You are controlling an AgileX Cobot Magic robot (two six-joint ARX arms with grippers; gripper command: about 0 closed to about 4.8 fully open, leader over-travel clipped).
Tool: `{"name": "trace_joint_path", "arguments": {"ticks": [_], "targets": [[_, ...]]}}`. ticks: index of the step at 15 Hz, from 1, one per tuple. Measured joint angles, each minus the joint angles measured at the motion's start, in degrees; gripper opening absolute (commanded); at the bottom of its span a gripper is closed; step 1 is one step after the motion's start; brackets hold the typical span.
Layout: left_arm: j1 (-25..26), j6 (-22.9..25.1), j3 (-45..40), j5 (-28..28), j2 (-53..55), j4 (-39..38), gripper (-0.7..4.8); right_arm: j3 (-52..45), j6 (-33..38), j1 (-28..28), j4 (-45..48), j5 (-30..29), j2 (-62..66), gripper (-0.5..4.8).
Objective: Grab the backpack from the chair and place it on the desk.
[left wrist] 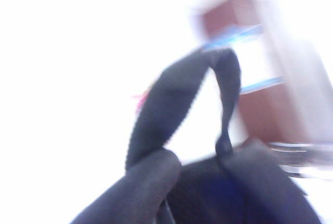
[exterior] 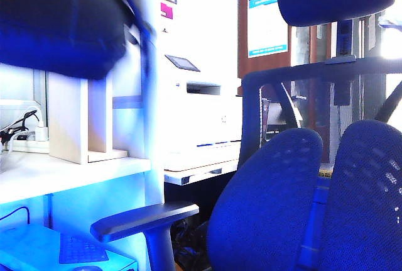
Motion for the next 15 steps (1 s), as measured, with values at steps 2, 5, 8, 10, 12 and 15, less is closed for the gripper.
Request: {"name": "trace_joint_path", "arguments": {"ticks": [2, 5, 8, 10, 12, 15], "targets": [[7.8, 0.1, 3.5, -0.3, 3.3, -4.3, -0.05, 0.0, 0.0, 0.0, 0.0, 0.0, 0.0, 3.36], [23.1, -3.2, 2.0, 0.5, 9.8, -13.4, -0.05, 0.0, 0.0, -0.1, 0.0, 0.4, 0.0, 3.21], [28.7, -4.6, 2.6, 1.8, 12.3, -5.2, -0.05, 0.0, 0.0, -0.1, 0.0, 0.5, 0.0, 3.05], [30.8, -7.1, 2.6, 1.8, 15.5, 3.2, -0.05, 0.0, 0.0, -0.1, 0.0, 1.5, 0.0, 3.05], [31.7, -7.3, 2.6, -1.5, 17.0, 2.7, -0.05, 0.0, 0.0, -0.1, -0.1, 1.7, 0.0, 3.05], [33.5, -7.4, 3.0, -5.4, 18.9, 3.2, -0.05, 0.0, 0.0, -0.1, -0.7, 1.9, 0.0, 3.05]]}}
